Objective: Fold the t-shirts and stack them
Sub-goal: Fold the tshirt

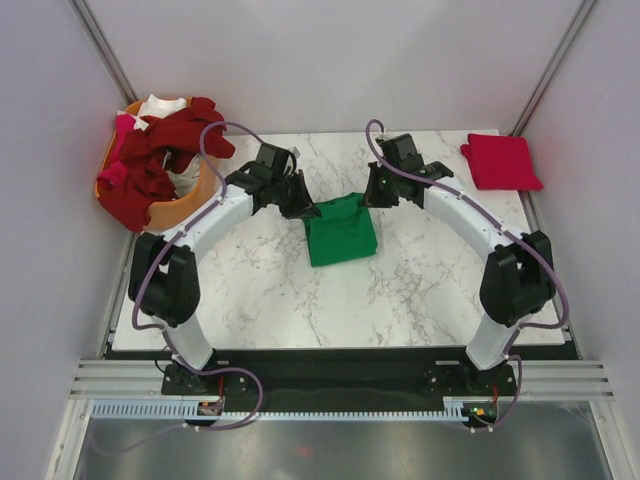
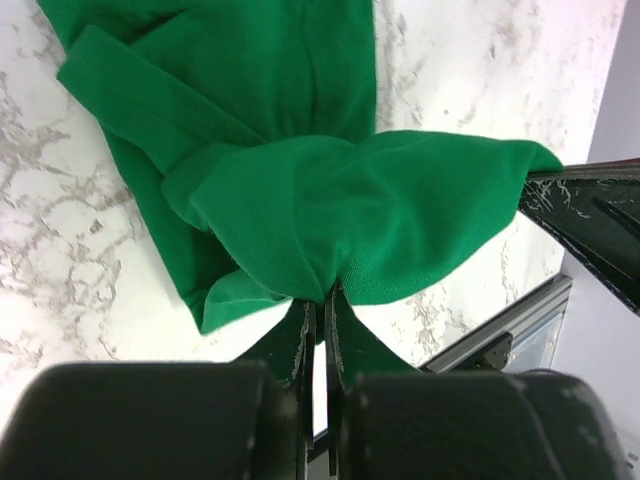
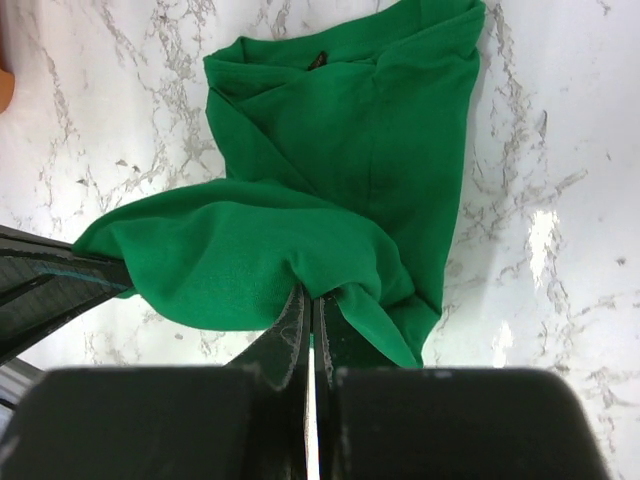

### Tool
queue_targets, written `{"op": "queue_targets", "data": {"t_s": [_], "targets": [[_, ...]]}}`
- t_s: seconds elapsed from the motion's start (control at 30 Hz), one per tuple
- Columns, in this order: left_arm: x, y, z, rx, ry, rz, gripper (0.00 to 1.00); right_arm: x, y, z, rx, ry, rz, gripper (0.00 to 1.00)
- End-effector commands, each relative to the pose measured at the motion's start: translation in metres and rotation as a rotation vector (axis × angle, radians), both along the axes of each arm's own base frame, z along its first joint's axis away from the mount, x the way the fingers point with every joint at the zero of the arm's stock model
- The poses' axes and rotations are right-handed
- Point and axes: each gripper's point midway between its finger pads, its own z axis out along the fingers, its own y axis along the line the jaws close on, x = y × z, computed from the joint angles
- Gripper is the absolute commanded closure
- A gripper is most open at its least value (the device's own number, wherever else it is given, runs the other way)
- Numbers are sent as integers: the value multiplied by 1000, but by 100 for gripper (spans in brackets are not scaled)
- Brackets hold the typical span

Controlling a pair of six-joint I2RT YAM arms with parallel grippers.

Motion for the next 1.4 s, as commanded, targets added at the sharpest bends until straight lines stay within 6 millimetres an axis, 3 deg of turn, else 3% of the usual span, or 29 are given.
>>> {"op": "queue_targets", "data": {"t_s": [0.0,0.07,0.1,0.17,0.23,0.27,0.3,0.33,0.37,0.4,0.47,0.5,0.53,0.57,0.6,0.63,0.67,0.7,0.73,0.77,0.8,0.87,0.9,0.97,1.0,1.13,1.17,1.23,1.37], "targets": [[20,1,-5,8,-8,-22,98,25,8,5,17,-22,20,100],[31,2,-9,23,-18,-24,97,37,10,-16,4,14,12,100],[37,4,-27,46,8,-22,96,48,8,-14,2,5,-2,100],[50,9,-39,77,13,7,92,58,10,-36,-17,39,0,94],[67,20,-70,140,41,24,80,75,3,-61,-55,68,-25,62],[80,20,-66,138,21,31,72,81,2,-66,-55,73,-32,47],[90,29,-70,141,30,54,51,98,-5,-61,-46,52,-54,24],[93,35,-89,163,80,61,37,104,-14,-79,-81,89,-81,20],[107,35,-79,154,52,70,21,120,-18,-62,-74,52,-101,18],[114,44,-77,165,56,93,2,127,-26,-60,-83,49,-111,16],[122,52,-56,183,22,107,0,135,-40,-34,-122,-7,-148,15],[126,58,-46,209,-13,126,0,134,-44,-11,-132,-55,-146,13],[127,62,-21,214,-72,135,0,133,-47,1,-135,-79,-149,13],[126,65,-11,223,-96,143,0,129,-52,5,-156,-88,-163,13],[126,69,-2,234,-122,151,0,124,-55,27,-142,-131,-168,13],[120,71,17,229,-156,158,0,120,-55,33,-134,-147,-165,13],[115,68,23,230,-169,154,0,110,-54,24,-127,-123,-150,14],[110,67,28,234,-179,152,1,105,-46,42,-71,-167,-121,15],[106,63,32,232,-189,142,2,100,-39,44,-33,-167,-105,17],[97,60,34,228,-188,126,6,84,-24,29,34,-114,-36,21],[91,46,35,212,-193,92,9,83,-12,37,92,-146,3,32],[79,31,23,197,-174,41,19,70,8,22,189,-85,68,51],[74,13,22,158,-177,-8,24,65,24,16,255,-56,133,70],[67,-3,8,124,-149,-51,34,65,35,4,289,-18,159,89],[66,-9,-4,110,-117,-68,36,67,40,-11,299,12,172,92],[74,-19,-26,94,-82,-69,41,82,48,-28,303,38,178,96],[76,-20,-31,98,-76,-71,41,83,48,-42,287,65,180,96],[82,-21,-47,112,-56,-77,42,92,45,-49,262,65,159,96],[94,-19,-70,160,-52,-74,43,103,39,-86,225,123,118,97]]}}
